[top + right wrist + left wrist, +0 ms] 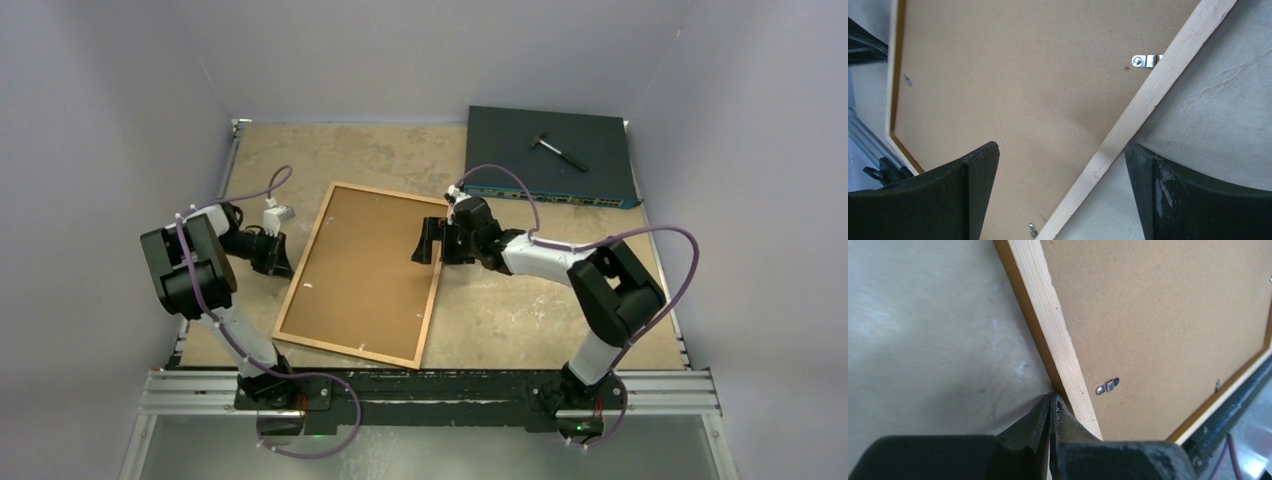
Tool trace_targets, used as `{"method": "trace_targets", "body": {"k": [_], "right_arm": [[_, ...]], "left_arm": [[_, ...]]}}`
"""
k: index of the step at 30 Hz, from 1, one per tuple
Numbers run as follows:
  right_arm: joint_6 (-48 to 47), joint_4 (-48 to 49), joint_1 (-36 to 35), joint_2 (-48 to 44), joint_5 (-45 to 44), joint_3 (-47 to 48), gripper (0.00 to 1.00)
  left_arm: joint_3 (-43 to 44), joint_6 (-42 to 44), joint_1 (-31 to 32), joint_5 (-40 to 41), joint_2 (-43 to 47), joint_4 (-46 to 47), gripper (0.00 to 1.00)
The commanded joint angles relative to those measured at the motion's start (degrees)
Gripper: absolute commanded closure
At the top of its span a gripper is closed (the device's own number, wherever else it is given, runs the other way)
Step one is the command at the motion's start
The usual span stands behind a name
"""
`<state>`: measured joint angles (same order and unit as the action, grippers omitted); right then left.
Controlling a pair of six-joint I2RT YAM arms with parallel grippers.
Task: Put the photo into the frame
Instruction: Adjust the photo frame at the center of the board.
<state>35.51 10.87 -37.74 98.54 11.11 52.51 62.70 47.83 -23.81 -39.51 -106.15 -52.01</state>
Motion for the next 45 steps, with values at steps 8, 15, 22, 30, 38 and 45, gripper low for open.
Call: {"method": "trace_targets", "body": {"k": [8,15,22,30,38,45], "right_arm": [[-2.44,-1.1,-7.41,-9.25,-5.94,4.24,0.03],[-7.28,7.03,-15.64,2.04,3.12,14.11,0.05],[-8.5,10.88,-23.54,15.28,7.35,26.2,0.06],[-9.01,11.89,-26.75,26.06,11.46,36.08,0.09],[-8.69,11.81,-27.65,31.96,11.78,40.51,0.1],[-8.3,11.42,-27.08,33.75,10.26,40.29,0.1]], "left_arm": [[6.58,5.74,-6.31,-3.1,1.6,-12.12,0.85],[2.72,13.62,-6.47,-5.91,1.97,-18.7,0.63],[0.48,15.9,-5.7,-6.1,0.82,-18.61,0.65],[0.35,13.28,-5.09,-3.77,-0.99,-13.07,0.71],[0.19,12.47,-3.67,-3.45,-3.41,-10.76,0.74],[-0.5,11.19,-3.53,-1.63,-3.36,-8.39,0.78]]}}
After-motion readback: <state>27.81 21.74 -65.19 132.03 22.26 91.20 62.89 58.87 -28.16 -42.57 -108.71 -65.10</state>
